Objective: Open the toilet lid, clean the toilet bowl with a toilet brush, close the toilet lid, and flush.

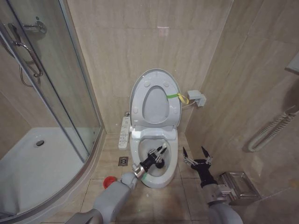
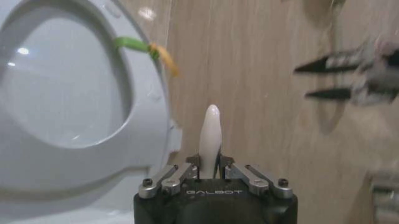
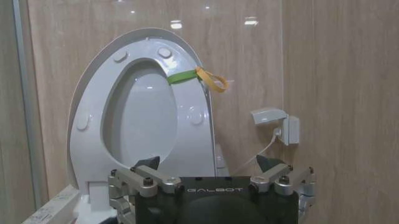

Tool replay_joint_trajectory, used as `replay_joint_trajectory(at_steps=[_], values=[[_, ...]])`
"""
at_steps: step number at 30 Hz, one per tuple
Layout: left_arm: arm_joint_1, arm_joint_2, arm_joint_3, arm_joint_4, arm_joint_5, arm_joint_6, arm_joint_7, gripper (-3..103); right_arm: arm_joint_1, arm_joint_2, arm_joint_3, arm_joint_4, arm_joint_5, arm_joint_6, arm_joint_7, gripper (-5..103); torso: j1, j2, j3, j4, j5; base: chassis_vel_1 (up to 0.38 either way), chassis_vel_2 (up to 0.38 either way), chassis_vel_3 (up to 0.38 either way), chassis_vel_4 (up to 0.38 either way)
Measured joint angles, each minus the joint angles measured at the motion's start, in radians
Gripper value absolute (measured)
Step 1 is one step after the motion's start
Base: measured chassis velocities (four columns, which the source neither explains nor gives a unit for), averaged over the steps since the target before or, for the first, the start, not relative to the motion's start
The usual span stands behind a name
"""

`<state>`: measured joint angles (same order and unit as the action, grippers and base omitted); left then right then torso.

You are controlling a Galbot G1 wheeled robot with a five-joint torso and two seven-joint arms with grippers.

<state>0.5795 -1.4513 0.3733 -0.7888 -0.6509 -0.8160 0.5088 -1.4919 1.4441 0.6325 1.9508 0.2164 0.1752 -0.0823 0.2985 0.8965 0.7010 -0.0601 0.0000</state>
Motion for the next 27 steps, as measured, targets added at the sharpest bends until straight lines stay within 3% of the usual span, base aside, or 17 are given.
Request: replay_joint_trajectory(at_steps=[6,16,20,27], values=[[0.038,0.005,0.043,-0.056,-0.038,-0.001,0.006,19,0.0,0.0,0.0,0.0,0.0,0.0,0.0,100,0.0,0.0,0.0,0.0004,0.0,0.0,0.0,0.0,0.0],[-0.006,0.003,-0.01,0.06,-0.015,-0.001,0.068,19,0.0,0.0,0.0,0.0,0.0,0.0,0.0,100,0.0,0.0,0.0,0.0004,0.0,0.0,0.0,0.0,0.0],[-0.012,0.004,-0.018,0.024,0.003,-0.001,0.061,19,0.0,0.0,0.0,0.0,0.0,0.0,0.0,100,0.0,0.0,0.0,0.0003,0.0001,0.0,0.0,0.0,0.0],[0.033,-0.003,0.043,-0.075,-0.08,-0.001,0.054,19,0.0,0.0,0.0,0.0,0.0,0.0,0.0,100,0.0,0.0,0.0,0.0002,0.0,0.0,0.0,0.0,0.0]])
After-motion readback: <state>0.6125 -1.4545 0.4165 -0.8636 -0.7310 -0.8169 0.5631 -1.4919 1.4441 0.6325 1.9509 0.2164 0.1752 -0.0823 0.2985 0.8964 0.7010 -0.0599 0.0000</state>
